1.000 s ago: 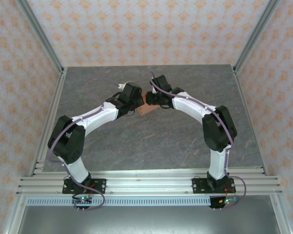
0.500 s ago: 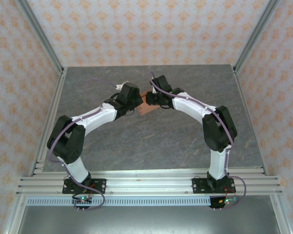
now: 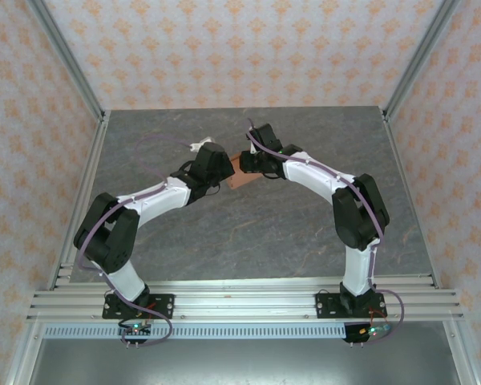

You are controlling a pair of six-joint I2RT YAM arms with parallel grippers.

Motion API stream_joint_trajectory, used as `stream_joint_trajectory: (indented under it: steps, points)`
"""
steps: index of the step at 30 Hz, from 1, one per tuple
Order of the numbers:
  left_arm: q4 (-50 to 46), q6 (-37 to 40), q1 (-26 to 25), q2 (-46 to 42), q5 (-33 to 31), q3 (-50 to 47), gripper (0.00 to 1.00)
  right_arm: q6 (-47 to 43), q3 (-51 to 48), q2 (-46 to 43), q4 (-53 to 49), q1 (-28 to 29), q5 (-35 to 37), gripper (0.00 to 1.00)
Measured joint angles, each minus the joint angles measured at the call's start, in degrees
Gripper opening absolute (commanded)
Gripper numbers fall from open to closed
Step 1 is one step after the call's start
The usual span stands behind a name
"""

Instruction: Fold the paper box

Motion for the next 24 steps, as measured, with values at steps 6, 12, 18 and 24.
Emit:
stream_joint_trajectory:
  steps: [6, 12, 18, 24]
  points:
    - [1.86, 2.40, -0.85, -0.55, -1.07, -1.73, 0.00, 0.00, 0.00, -0.09, -0.09, 0.00, 0.02, 0.24]
    - [0.85, 7.32, -1.09, -0.83, -1.46, -1.60, 0.00, -0.11, 0.17, -0.85, -1.79, 0.28, -0.07, 0.32]
    - [-3.41, 12.50, -0.94, -0.81, -0.98, 0.39, 0.00, -1.42, 0.46, -2.84, -6.49, 0.92, 0.02, 0.37]
    - [-5.64, 15.80, 0.42, -0.81, -0.42, 1.03, 0.00, -3.19, 0.00, -7.74, -9.07, -0.26, 0.46, 0.41]
